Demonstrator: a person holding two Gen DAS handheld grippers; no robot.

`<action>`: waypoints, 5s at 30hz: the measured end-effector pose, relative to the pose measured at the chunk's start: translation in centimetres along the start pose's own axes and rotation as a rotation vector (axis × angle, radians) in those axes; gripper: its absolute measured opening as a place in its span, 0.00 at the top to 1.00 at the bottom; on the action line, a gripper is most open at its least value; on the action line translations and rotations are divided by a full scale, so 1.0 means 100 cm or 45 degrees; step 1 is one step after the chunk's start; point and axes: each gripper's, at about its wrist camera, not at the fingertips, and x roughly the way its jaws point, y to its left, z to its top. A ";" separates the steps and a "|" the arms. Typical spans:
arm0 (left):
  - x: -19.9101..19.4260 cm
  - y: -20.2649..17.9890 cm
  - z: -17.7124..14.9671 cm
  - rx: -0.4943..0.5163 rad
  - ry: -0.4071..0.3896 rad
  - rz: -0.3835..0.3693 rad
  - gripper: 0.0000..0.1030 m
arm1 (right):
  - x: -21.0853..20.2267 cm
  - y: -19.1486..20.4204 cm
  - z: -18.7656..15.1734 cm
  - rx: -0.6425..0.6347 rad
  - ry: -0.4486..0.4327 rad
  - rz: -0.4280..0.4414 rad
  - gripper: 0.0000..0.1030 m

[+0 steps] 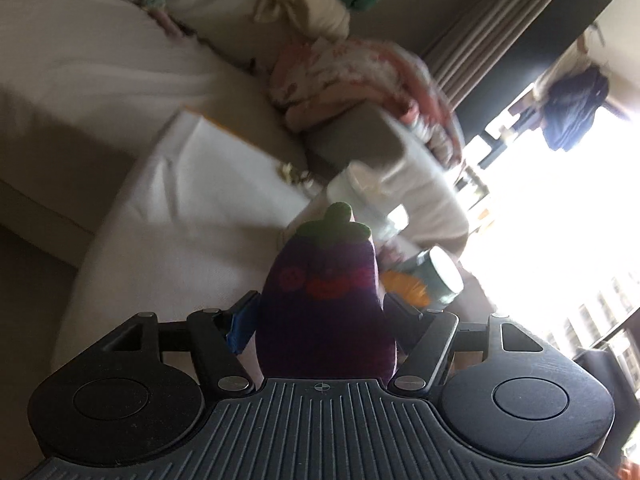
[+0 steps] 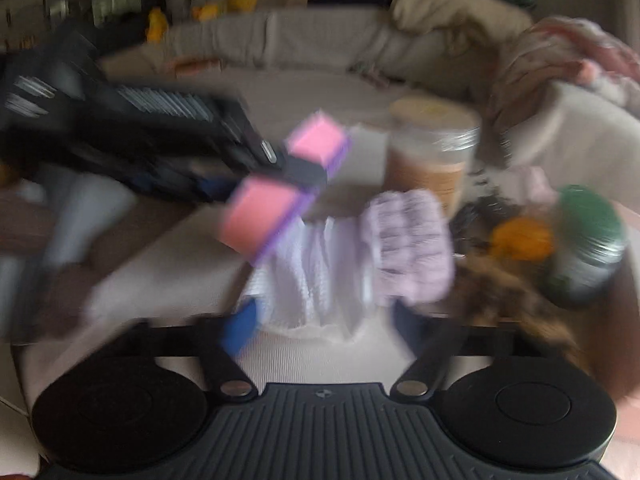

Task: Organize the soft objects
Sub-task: 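Grasp the purple eggplant plush with the left tool while the right tool grasps white tissue, then carry the plush and tissue over the pink box and open both tools, then grasp the lavender fuzzy sock with the left tool, then grasp the orange flower with the right tool while the left tool lifts the sock, then drop the sock into the pink box with the left tool while the right tool places the flower there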

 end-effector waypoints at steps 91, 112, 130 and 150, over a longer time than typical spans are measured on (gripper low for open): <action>0.036 -0.034 -0.019 0.323 0.028 0.443 0.45 | -0.021 -0.088 -0.005 0.031 -0.040 -0.184 0.43; 0.031 -0.024 -0.019 0.268 0.010 0.381 0.46 | -0.013 -0.109 0.043 0.423 -0.100 -0.085 0.97; 0.055 -0.199 -0.071 0.616 0.278 -0.132 0.46 | -0.258 -0.136 -0.052 0.286 -0.548 -0.237 0.97; 0.217 -0.256 -0.046 0.455 0.288 -0.103 0.46 | -0.240 -0.235 -0.147 0.539 -0.472 -0.414 0.97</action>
